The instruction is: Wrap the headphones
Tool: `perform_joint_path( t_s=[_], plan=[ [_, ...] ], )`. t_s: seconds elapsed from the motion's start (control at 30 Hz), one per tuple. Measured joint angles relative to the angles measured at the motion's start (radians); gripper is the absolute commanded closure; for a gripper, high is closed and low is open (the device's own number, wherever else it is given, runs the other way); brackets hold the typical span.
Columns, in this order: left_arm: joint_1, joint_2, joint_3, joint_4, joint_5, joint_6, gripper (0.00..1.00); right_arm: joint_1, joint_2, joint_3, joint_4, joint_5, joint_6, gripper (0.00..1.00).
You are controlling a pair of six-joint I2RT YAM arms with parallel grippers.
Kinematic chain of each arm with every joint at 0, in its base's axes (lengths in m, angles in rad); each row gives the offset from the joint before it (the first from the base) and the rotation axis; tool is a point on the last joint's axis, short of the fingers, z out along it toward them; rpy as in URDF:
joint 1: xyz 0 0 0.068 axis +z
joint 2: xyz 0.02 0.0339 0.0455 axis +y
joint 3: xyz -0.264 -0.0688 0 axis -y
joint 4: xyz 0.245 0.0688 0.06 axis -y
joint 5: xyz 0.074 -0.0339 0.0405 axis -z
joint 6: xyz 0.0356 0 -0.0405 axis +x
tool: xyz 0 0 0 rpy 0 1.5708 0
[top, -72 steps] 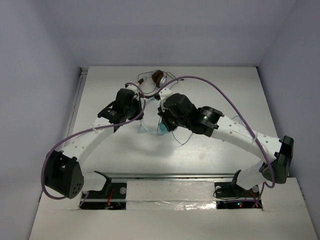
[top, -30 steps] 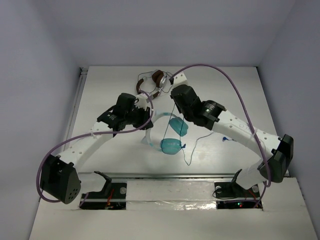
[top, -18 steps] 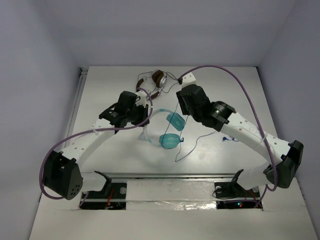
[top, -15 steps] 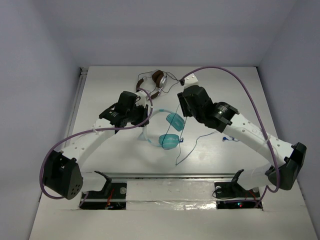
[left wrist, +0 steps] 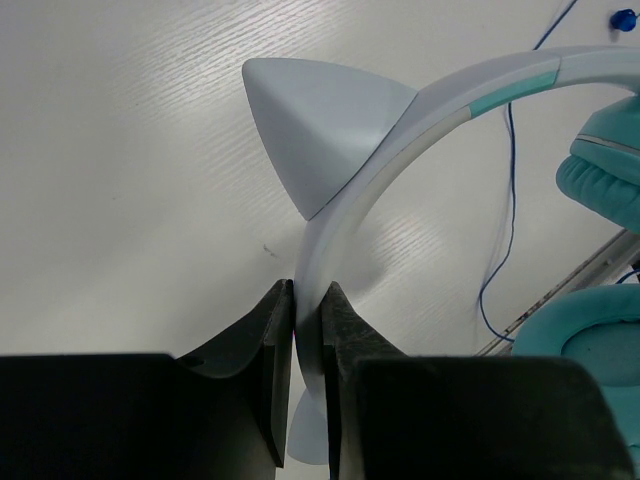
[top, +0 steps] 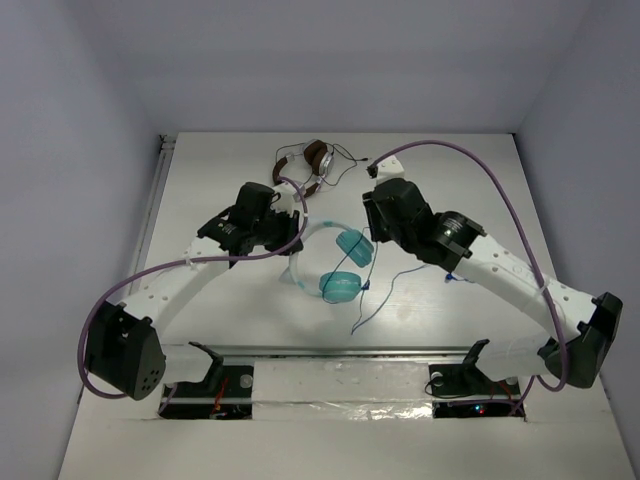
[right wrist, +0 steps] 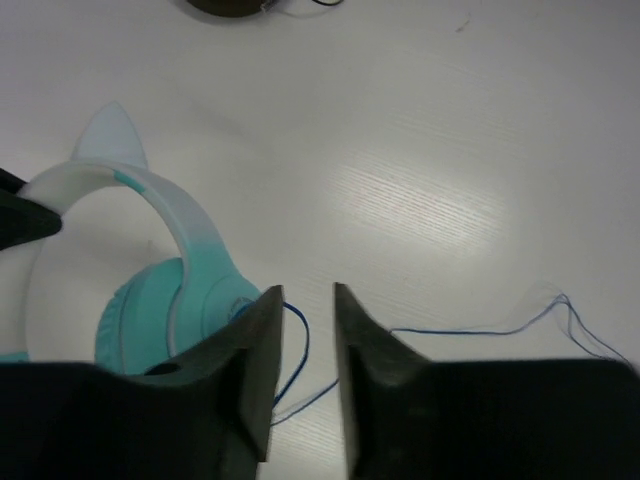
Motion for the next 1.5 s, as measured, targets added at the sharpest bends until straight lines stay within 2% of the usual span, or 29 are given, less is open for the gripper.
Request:
perform_joint_path(
  t_s=[0.1,0.17,0.2,0.23,0.27,0.3,0.33,0.43,0.63,0.73,0.9,1.07,1.3,1.37,1.4,1.5],
  plan=[
    [0.000,-0.001,0.000,0.003,0.029,-0.003,1.00,-0.019,-0.045,-0.050,0.064,-0.074,0.026,0.95],
    [0.000,-0.001,0.000,0.004,0.039,-0.008,1.00,-0.039,-0.125,-0.112,0.104,-0.114,0.056,0.95],
    [0.000,-0.001,0.000,0.005,0.041,-0.011,1.00,-0.049,-0.177,-0.150,0.131,-0.130,0.074,0.94],
    [0.000,-0.001,0.000,0.005,0.042,-0.013,1.00,-0.055,-0.235,-0.190,0.159,-0.150,0.090,0.88],
    [0.000,-0.001,0.002,0.004,0.043,-0.016,1.00,-0.059,-0.295,-0.231,0.193,-0.181,0.106,0.80],
    [0.000,-0.001,0.005,0.003,0.042,-0.018,1.00,-0.058,-0.348,-0.268,0.224,-0.212,0.122,0.66],
    [0.000,-0.001,0.010,0.000,0.040,-0.020,1.00,-0.058,-0.403,-0.306,0.250,-0.246,0.139,0.59],
    [0.000,0.002,0.042,-0.001,0.039,-0.027,1.00,-0.058,-0.510,-0.381,0.296,-0.345,0.179,0.49],
    [0.031,0.027,0.117,0.006,0.056,-0.045,1.00,-0.058,-0.600,-0.562,0.362,-0.542,0.229,0.49],
    [0.055,0.045,0.141,0.006,0.067,-0.054,1.00,-0.058,-0.578,-0.614,0.406,-0.606,0.257,0.47],
    [0.089,0.054,0.149,0.008,0.090,-0.070,1.00,-0.058,-0.552,-0.708,0.523,-0.689,0.277,0.37],
    [0.105,0.056,0.150,0.009,0.129,-0.087,1.00,-0.058,-0.512,-0.750,0.647,-0.720,0.278,0.37],
    [0.134,0.056,0.149,0.028,0.201,-0.116,1.00,-0.058,-0.409,-0.762,0.809,-0.791,0.278,0.51],
    [0.152,0.056,0.149,0.043,0.222,-0.129,1.00,-0.058,-0.409,-0.779,0.831,-0.801,0.277,0.62],
    [0.162,0.056,0.148,0.053,0.233,-0.135,1.00,-0.058,-0.413,-0.787,0.839,-0.804,0.274,0.73],
    [0.197,0.053,0.140,0.074,0.272,-0.153,1.00,-0.058,-0.431,-0.798,0.840,-0.815,0.274,0.87]
  ],
)
